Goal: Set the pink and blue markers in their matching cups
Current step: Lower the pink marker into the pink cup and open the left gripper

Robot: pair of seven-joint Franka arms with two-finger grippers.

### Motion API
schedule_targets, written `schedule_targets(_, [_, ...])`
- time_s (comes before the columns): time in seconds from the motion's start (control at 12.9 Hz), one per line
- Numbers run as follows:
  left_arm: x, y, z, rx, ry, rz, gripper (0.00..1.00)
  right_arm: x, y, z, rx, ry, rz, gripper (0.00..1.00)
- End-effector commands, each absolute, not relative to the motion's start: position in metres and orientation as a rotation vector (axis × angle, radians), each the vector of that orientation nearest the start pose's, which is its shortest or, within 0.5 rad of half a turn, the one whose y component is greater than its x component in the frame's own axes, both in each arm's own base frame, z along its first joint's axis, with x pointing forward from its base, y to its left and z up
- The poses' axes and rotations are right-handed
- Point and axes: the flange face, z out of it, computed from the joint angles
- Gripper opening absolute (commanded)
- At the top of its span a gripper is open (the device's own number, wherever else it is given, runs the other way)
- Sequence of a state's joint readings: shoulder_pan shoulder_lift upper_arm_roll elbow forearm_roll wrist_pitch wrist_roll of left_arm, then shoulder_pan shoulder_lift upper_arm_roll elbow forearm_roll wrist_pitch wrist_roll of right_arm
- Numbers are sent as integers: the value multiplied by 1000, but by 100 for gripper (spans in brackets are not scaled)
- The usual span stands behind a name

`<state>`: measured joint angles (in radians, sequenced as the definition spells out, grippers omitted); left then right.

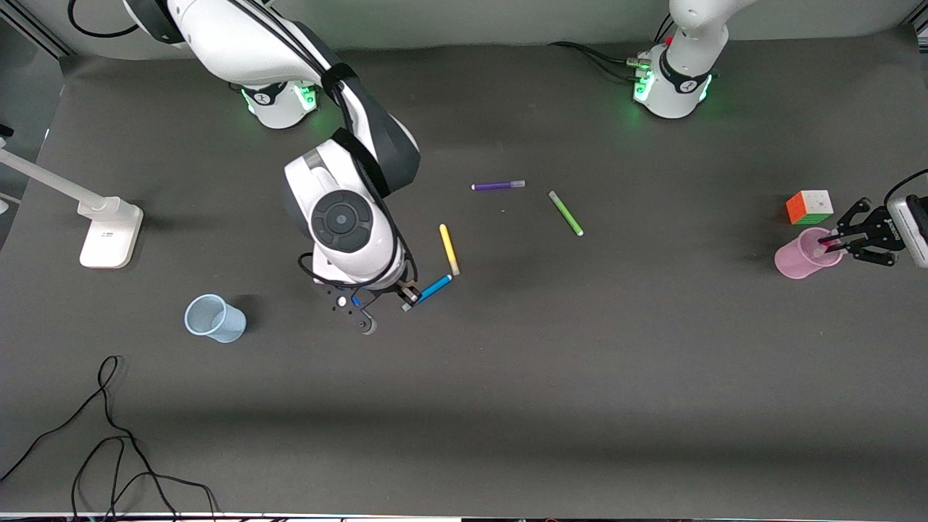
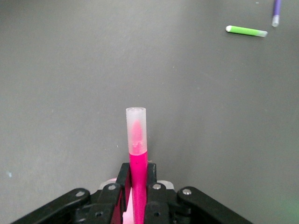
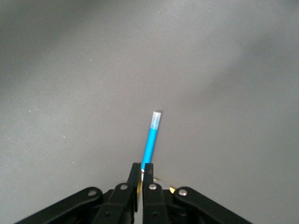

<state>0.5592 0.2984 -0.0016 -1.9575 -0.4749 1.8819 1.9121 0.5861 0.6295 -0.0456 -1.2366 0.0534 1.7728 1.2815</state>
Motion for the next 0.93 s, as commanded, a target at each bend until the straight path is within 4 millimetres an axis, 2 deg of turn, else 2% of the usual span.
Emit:
schedule_targets(0.0, [495,285,282,-2954,2030,-714,0,609,368,405,-3007,1123,136,6])
schedule_targets(0.23, [488,291,265,-2891,2112,-875,0,608,375,395,-3004,1137,142,6])
schedule_targets(0.31, [484,299,257,-2863,2120,-942,0,607,377,388,-3004,1139,149,7])
schedule_targets(0.47, [482,298,248,-2869,2131,-1009,0,602,390,353,-2935,1172,188,49])
schedule_targets(0.54, [482,299,249,-2867,2131,-1009,0,597,398,326,-2902,1191,160,76])
schedule_targets(0.62, [484,300,251,-2859,2132,-1011,0,590,407,305,-2871,1184,111,89])
schedule_targets(0.7, [486,301,254,-2852,2133,-1012,58,584,414,284,-2827,1201,64,98])
schedule_targets(0.78, [487,302,254,-2850,2145,-1014,98,580,421,262,-2796,1231,39,99])
schedule_targets(0.85, [489,300,252,-2852,2156,-1016,99,575,429,242,-2797,1233,36,99])
